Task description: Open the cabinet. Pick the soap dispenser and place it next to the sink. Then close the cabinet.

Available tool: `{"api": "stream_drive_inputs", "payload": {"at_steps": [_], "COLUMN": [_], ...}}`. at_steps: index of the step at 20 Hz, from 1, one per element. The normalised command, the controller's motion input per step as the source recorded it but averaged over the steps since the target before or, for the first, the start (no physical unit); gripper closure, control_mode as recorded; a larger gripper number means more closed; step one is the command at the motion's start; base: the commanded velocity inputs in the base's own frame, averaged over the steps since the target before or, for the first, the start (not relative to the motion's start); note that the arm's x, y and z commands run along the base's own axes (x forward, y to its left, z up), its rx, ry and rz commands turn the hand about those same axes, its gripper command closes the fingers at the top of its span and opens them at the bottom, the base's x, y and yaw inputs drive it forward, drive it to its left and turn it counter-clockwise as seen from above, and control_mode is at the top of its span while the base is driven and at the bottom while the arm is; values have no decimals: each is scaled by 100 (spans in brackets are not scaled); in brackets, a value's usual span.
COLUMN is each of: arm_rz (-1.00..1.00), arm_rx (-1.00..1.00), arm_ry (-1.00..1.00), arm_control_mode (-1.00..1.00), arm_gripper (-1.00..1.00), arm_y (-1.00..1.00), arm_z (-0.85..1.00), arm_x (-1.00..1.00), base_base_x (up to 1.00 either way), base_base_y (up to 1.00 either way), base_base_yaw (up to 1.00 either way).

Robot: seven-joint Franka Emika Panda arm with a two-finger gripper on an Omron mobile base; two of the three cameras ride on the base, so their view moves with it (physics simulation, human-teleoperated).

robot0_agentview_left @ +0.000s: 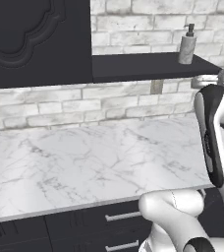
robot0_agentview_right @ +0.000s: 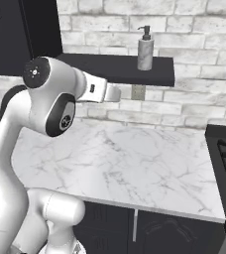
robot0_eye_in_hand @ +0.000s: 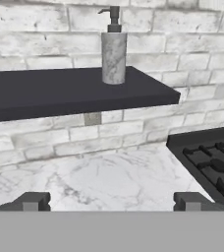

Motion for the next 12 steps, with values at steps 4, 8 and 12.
{"api": "stream_drive_inputs", "payload": {"at_steps": [4, 8, 12], "arm_rz": [6, 2, 0], "arm_rx": [7, 5, 1], "arm_ry": [-6, -3, 0], "arm_control_mode": [-100, -100, -100], "arm_gripper": [-100, -100, -100], "arm_y": [-44, -27, -1], "arm_z": [28, 22, 18], "arm_x": [-8, 8, 36], "base_base_x": [0, 0, 0], "base_base_y": [0, 0, 0], "base_base_yaw": [0, 0, 0]}}
